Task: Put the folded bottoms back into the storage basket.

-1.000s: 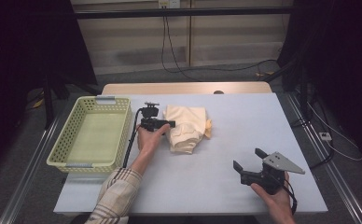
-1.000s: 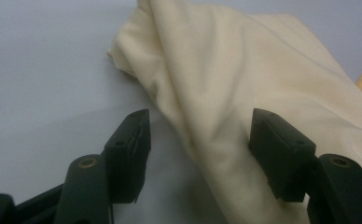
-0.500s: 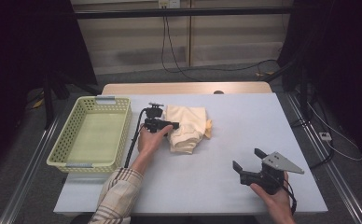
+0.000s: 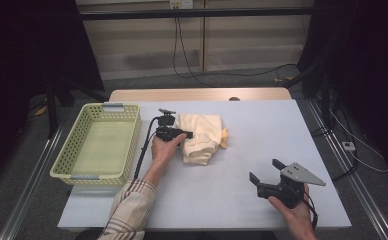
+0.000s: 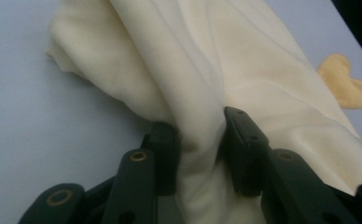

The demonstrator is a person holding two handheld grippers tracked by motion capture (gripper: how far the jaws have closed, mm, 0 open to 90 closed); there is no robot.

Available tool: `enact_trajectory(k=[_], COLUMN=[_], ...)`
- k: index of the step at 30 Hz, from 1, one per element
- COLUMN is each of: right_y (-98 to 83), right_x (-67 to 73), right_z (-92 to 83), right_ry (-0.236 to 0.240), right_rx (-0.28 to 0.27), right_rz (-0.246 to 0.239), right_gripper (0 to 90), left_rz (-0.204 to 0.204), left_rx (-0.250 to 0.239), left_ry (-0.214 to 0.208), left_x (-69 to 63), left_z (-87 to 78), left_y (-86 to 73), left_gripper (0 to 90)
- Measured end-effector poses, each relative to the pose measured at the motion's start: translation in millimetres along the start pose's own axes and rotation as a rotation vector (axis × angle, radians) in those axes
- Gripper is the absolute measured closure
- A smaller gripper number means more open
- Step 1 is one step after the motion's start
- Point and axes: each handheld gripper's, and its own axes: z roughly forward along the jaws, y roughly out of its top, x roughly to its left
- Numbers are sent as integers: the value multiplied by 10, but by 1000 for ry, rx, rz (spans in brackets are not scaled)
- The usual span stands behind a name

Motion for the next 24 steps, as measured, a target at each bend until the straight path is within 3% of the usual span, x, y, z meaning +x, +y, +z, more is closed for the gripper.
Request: enact_trajectory(k=[5, 9, 21, 24], right_y=[2, 0, 0, 2], right_x=[-4, -15, -14, -13], right_z=[0, -10, -17, -19], right_ry=[0, -1, -2, -1], right_rx=[-1, -2, -7, -9], right_rz=[0, 6, 10, 8], right_gripper=[75, 76, 76, 76], left_rz=[-23, -54, 29, 42], left_rx=[-1, -22, -39, -72], left_ry=[-37, -95, -62, -53], left_x=[36, 90, -31, -93], left_z=[-19, -49, -136, -169], left_y=[5, 10, 42, 56], left_gripper=[740, 747, 759, 761])
